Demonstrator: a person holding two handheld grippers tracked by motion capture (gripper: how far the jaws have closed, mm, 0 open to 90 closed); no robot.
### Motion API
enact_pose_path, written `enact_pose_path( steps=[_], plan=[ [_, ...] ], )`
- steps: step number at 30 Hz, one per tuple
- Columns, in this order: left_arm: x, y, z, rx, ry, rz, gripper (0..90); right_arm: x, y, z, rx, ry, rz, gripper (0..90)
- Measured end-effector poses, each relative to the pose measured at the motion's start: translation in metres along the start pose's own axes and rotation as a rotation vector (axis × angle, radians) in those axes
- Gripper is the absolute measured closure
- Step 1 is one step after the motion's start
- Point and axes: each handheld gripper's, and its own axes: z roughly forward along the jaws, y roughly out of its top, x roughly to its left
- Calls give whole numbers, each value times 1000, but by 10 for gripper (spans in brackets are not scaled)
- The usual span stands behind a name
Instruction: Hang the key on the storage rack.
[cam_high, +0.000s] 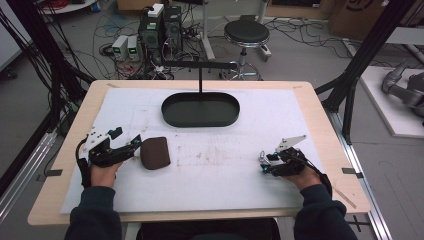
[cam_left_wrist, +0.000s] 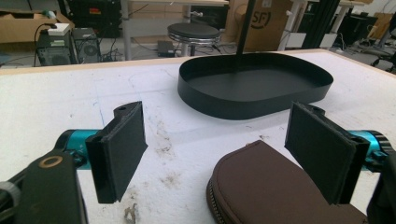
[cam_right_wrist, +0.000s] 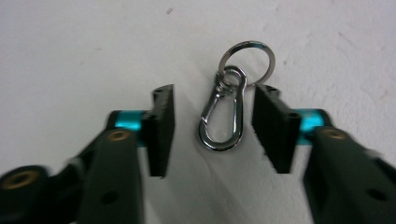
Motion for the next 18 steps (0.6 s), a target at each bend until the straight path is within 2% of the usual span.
enact_pose_path(
  steps=[2,3,5,7,9,10,13,15,18],
  plan=[
    [0,0,0,3,0,1,201,1,0,0,9,-11,-13,445],
    [0,0,-1,2,-1,0,201,5,3,0,31,-26,-33,540],
    [0,0,-1,3,1,-3,201,10,7,-1,50,-13,-54,681],
    [0,0,-1,2,0,-4,202,12,7,-1,55,-17,-44,686],
    [0,0,-1,2,0,-3,202,12,8,-1,65,-13,-3,690],
    [0,0,-2,1,-2,-3,203,12,9,-1,66,-17,0,691],
    [0,0,-2,-1,1,-3,204,12,13,-1,83,-22,49,693],
    [1,0,-2,1,2,-1,204,10,12,-1,67,-30,41,692],
    [1,0,-2,-2,3,-4,204,8,13,-5,25,-32,59,693]
  ],
)
